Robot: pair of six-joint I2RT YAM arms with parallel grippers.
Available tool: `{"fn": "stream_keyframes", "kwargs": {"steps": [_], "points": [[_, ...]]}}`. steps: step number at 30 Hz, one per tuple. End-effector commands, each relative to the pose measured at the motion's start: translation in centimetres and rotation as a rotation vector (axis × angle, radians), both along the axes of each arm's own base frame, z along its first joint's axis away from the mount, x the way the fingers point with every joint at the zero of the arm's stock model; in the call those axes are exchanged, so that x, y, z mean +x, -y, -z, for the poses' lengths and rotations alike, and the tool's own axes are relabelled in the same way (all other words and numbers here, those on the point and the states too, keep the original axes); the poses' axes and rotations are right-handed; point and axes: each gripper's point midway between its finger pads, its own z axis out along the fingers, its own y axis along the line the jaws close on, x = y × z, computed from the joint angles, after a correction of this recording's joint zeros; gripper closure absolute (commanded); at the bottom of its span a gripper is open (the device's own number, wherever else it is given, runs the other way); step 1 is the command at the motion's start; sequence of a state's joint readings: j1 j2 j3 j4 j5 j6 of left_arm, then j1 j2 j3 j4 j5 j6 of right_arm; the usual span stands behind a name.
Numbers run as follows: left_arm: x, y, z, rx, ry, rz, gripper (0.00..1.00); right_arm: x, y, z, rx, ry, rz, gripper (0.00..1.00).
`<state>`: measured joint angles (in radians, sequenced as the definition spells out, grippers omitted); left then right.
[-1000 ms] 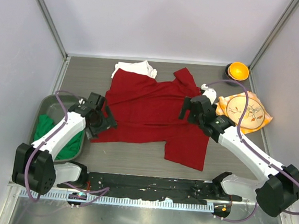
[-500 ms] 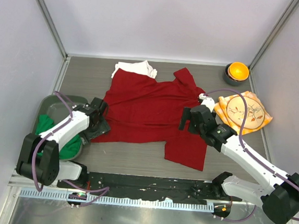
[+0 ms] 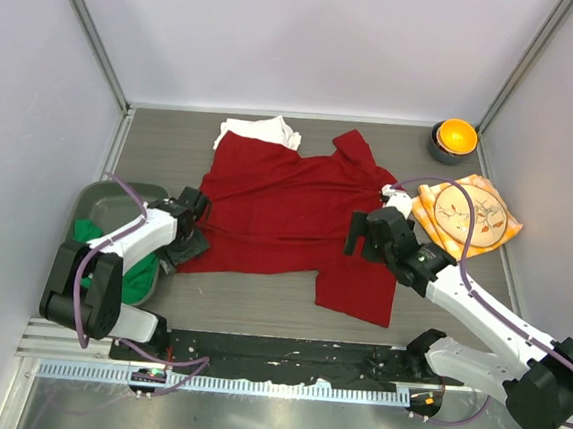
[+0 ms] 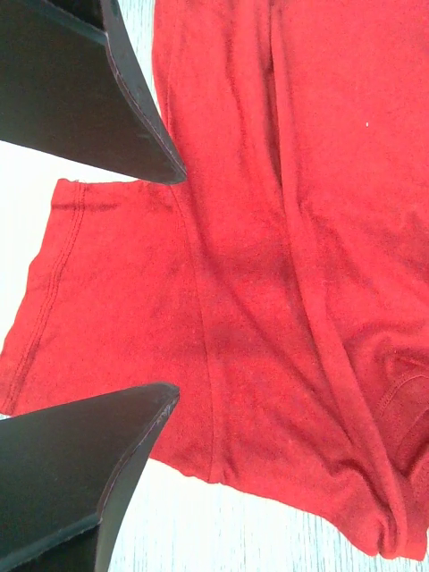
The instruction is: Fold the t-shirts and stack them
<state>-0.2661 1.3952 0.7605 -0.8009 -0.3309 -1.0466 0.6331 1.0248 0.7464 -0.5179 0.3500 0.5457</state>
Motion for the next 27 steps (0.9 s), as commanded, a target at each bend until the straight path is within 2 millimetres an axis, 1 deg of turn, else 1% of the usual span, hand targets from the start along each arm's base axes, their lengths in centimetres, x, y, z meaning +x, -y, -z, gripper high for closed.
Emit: {"fn": "stream_keyframes", "kwargs": {"steps": [1, 9, 12, 13, 15, 16, 17, 20, 21, 23, 24, 25, 27], "points": [[0.5, -1.2, 0.6, 0.057, 0.036, -0.049, 0.28, 0.4, -0.6, -1.2, 0.032, 0.049, -0.02, 0.01], [-0.4, -1.6, 2.0, 0.068, 0.009, -0.053, 0.33, 0.1, -0.5, -1.1, 0.038, 0.039, -0.023, 0.01], [-0.5, -1.5, 2.4, 0.062, 0.009, -0.052, 0.48, -0.1, -0.5, -1.0, 0.04, 0.035, -0.02, 0.01], [-0.5, -1.5, 2.5, 0.058, 0.009, -0.052, 0.6, -0.2, -0.4, -0.9, 0.039, 0.032, -0.018, 0.01], [-0.6, -1.5, 2.6, 0.057, 0.009, -0.053, 0.75, -0.3, -0.2, -0.8, 0.036, 0.025, -0.012, 0.01], [-0.6, -1.6, 2.5, 0.058, 0.014, -0.054, 0.97, -0.5, -0.1, -0.6, 0.028, 0.01, -0.008, 0.01], [-0.5, -1.6, 2.4, 0.058, 0.021, -0.057, 1.0, -0.7, 0.0, -0.4, 0.025, -0.003, -0.006, 0.01], [-0.5, -1.5, 2.1, 0.048, 0.039, -0.053, 1.0, -1.5, 0.0, 0.2, 0.04, -0.051, 0.008, 0.02], [-0.3, -1.4, 1.9, 0.042, 0.049, -0.052, 1.0, -2.1, -0.4, 0.6, 0.061, -0.079, -0.011, 0.02], [0.1, -0.9, 1.1, 0.015, 0.077, -0.045, 1.0, -3.2, -0.6, 1.3, 0.08, -0.141, -0.009, 0.04], [0.0, -0.8, 0.8, 0.008, 0.081, -0.038, 1.0, -4.2, -1.1, 1.8, 0.1, -0.192, -0.035, 0.05], [0.0, -0.7, 0.4, -0.001, 0.089, -0.035, 1.0, -5.3, -0.8, 2.9, 0.09, -0.246, -0.033, 0.06], [0.6, -0.4, -0.8, -0.021, 0.138, -0.023, 1.0, -7.4, -0.8, 4.5, 0.1, -0.319, -0.036, 0.07]]}}
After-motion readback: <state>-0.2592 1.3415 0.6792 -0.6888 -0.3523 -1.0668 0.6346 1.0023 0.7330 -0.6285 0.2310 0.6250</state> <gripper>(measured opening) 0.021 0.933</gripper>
